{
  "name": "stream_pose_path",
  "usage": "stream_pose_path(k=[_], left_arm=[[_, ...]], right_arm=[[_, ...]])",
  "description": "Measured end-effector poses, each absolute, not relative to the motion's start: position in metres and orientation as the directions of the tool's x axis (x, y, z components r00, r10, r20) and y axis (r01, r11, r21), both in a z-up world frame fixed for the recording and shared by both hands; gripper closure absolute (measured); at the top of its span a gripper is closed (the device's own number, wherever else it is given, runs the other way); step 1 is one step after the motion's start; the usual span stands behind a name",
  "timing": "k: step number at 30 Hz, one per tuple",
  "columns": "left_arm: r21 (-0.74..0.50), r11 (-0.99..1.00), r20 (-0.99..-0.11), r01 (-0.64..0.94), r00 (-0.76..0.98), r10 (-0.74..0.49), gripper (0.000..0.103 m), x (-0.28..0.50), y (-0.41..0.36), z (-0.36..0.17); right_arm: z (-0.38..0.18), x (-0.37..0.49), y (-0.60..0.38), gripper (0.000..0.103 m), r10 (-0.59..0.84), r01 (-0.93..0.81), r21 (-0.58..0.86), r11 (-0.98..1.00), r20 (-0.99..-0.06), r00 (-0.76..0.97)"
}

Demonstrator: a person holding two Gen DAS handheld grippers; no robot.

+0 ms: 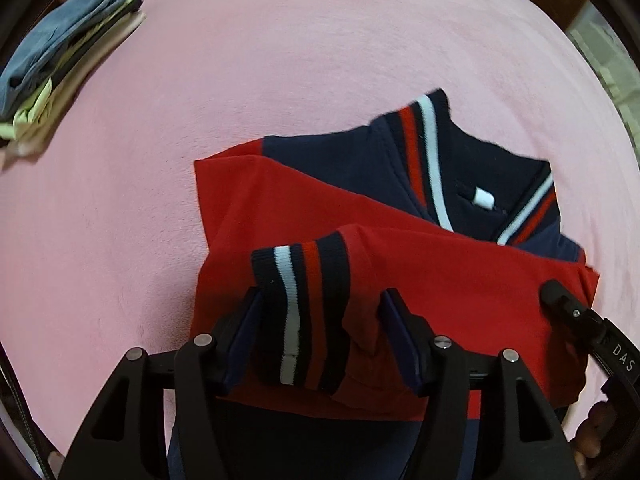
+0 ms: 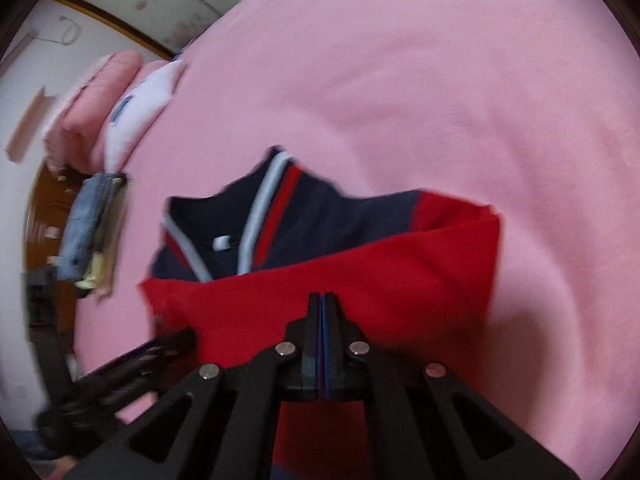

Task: Fold large clothes
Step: 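Fold the held sleeve across the jacket chest with the right tool, release, then withdraw both tools and reposition above the jacket hem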

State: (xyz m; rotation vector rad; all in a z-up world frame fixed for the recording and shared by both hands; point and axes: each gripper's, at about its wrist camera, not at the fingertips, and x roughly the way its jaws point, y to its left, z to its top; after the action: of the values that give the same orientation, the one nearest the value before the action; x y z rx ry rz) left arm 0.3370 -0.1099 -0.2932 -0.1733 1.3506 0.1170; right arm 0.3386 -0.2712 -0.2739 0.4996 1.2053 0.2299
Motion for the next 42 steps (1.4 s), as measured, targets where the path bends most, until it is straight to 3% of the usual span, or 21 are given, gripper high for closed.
stream_pose_path(k=[2,4,5,9,13,15,17,19,23,24,29,32,33,35,37,39,42], left_arm=[[-0.071,0.979,-0.976,-0.193,0.216,-0.028,0.043,0.338,-0.106,-0.294],[-0.086,0.976,-0.976,-0.202,0.216,-0.041,0.043,0.338,-0.103,-0.294],[-0.078,0.978,-0.976,-0.192,0.213,-0.036,0.043,0.339,-0.105,-0.293],[-0.064,0.987,-0.977,-0.150,0.212,-0.031,0.043,0.337,-0.109,-0.284],[-0.091,0.989,-0.973,-0.116,0.223,-0.064,0.043,0.326,-0.106,-0.274],[-0.090,0.992,-0.976,-0.093,0.207,-0.069,0.043,0.320,-0.103,-0.275],[-0.088,0.993,-0.980,-0.074,0.184,-0.073,0.043,0.314,-0.095,-0.280],[-0.119,0.991,-0.979,-0.059,0.171,-0.107,0.043,0.312,-0.091,-0.283],[-0.105,0.994,-0.973,-0.009,0.208,-0.101,0.043,0.310,-0.088,-0.271],[-0.094,0.996,-0.971,-0.001,0.222,-0.092,0.043,0.308,-0.088,-0.267],[-0.038,0.999,-0.972,-0.017,0.232,-0.033,0.042,0.286,-0.091,-0.248],[-0.013,0.999,-0.974,-0.039,0.227,-0.003,0.030,0.261,-0.096,-0.233],[-0.008,0.999,-0.973,-0.041,0.231,0.002,0.026,0.249,-0.101,-0.227],[-0.011,0.999,-0.969,-0.038,0.248,-0.001,0.022,0.225,-0.104,-0.210],[-0.015,0.999,-0.969,-0.037,0.245,-0.005,0.015,0.197,-0.105,-0.193],[-0.009,0.999,-0.972,-0.039,0.235,0.000,0.013,0.179,-0.108,-0.184],[0.015,1.000,-0.967,-0.024,0.255,0.020,0.012,0.151,-0.115,-0.163]], right_arm=[[-0.270,0.332,-0.280,0.103,0.375,0.143,0.465,0.874,-0.832,0.409],[-0.262,0.324,-0.285,0.103,0.084,0.228,0.199,0.953,-0.899,0.430],[-0.258,0.321,-0.293,0.103,0.040,0.252,0.166,0.953,-0.897,0.440],[-0.239,0.304,-0.315,0.103,0.125,0.292,0.301,0.908,-0.859,0.497],[-0.218,0.285,-0.291,0.103,0.372,0.106,0.477,0.873,-0.790,0.488],[-0.218,0.277,-0.274,0.103,0.428,0.036,0.493,0.869,-0.787,0.445],[-0.225,0.268,-0.265,0.103,0.358,0.029,0.402,0.915,-0.844,0.400],[-0.235,0.255,-0.283,0.103,0.273,0.135,0.341,0.930,-0.890,0.367],[-0.233,0.231,-0.294,0.103,0.067,0.319,0.214,0.923,-0.906,0.417],[-0.229,0.225,-0.295,0.097,0.032,0.351,0.200,0.915,-0.902,0.431],[-0.216,0.190,-0.306,0.096,0.113,0.409,0.305,0.860,-0.895,0.431],[-0.207,0.172,-0.289,0.094,0.117,0.382,0.286,0.879,-0.905,0.410],[-0.202,0.172,-0.284,0.090,0.116,0.371,0.280,0.885,-0.906,0.408],[-0.190,0.168,-0.271,0.072,0.128,0.318,0.274,0.908,-0.902,0.412],[-0.178,0.160,-0.256,0.040,0.152,0.246,0.277,0.929,-0.891,0.428],[-0.164,0.145,-0.247,0.032,0.158,0.173,0.256,0.951,-0.884,0.440],[-0.142,0.122,-0.234,0.031,0.150,0.088,0.215,0.973,-0.871,0.468]])
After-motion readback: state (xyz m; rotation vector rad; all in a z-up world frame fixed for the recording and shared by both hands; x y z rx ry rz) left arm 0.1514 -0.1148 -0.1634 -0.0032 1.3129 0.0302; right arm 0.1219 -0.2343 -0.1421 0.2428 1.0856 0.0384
